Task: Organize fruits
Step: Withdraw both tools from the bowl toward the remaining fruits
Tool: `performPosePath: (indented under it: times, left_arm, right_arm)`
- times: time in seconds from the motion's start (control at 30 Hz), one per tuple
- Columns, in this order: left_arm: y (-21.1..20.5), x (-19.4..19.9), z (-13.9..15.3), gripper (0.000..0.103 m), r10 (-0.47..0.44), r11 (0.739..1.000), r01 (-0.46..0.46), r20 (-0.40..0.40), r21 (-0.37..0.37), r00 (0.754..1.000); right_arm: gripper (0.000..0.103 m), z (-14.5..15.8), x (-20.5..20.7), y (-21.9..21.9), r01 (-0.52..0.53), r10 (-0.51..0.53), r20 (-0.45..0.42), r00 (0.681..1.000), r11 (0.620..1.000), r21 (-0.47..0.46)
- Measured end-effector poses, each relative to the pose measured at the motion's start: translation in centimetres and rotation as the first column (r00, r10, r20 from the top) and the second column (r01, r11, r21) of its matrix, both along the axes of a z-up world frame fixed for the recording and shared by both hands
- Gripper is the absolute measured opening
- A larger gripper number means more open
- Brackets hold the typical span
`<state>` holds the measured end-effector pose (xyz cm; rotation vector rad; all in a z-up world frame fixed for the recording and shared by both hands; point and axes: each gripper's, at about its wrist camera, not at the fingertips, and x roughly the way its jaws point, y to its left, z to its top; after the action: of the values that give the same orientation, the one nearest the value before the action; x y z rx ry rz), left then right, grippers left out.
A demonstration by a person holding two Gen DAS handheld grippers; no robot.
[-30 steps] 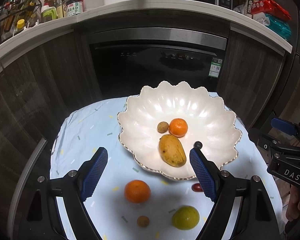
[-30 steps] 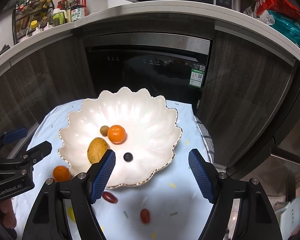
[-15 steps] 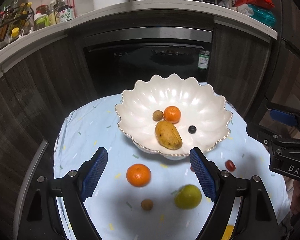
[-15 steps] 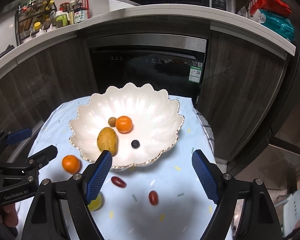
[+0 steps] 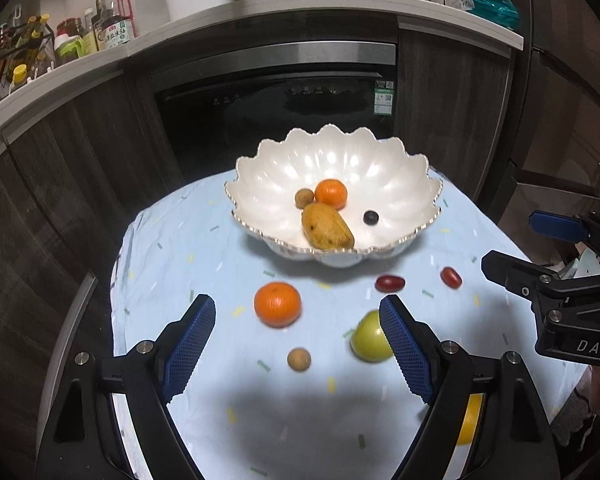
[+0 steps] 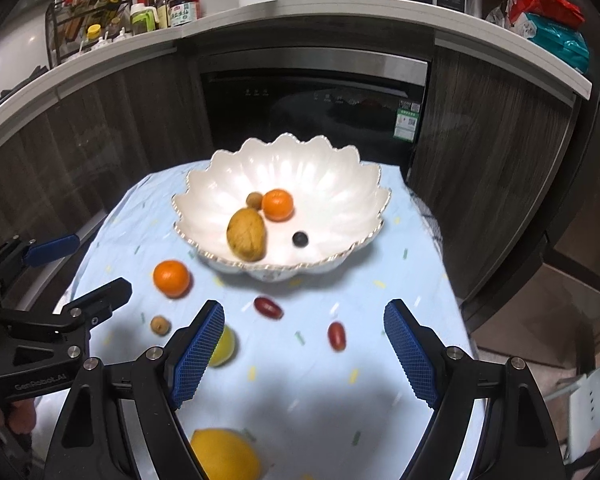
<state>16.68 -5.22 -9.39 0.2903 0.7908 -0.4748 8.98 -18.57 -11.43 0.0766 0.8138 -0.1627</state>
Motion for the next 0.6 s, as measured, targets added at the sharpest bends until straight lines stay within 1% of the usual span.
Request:
performPosePath:
  times: [0.4,0.5,0.6]
  left_arm:
    - [1.7,-1.0,-1.9,0.084,-0.047,0.998,0.048,-0.029,0.027,0.998]
    - [2.0,-0.8,-2.7,0.084,-0.070,0.997,0.071,-0.046,0.029,0.997]
    - [2.3,-0.4,-3.5,0.084,-0.098,0.995,0.099,-0.059,0.024,0.993]
  right_arm:
    - [0.083,-1.7,-2.1,2.8,0.014,-0.013,-0.035,0.999,1.000,0.023]
    - [0.083,-2.3,-2.3,3.5,0.022,-0.020,-0.066,0.998,0.999,0.037]
    - [0.083,-3.1,-2.3,4.1,0.037,-0.032,-0.117,0.993,0.999,0.040]
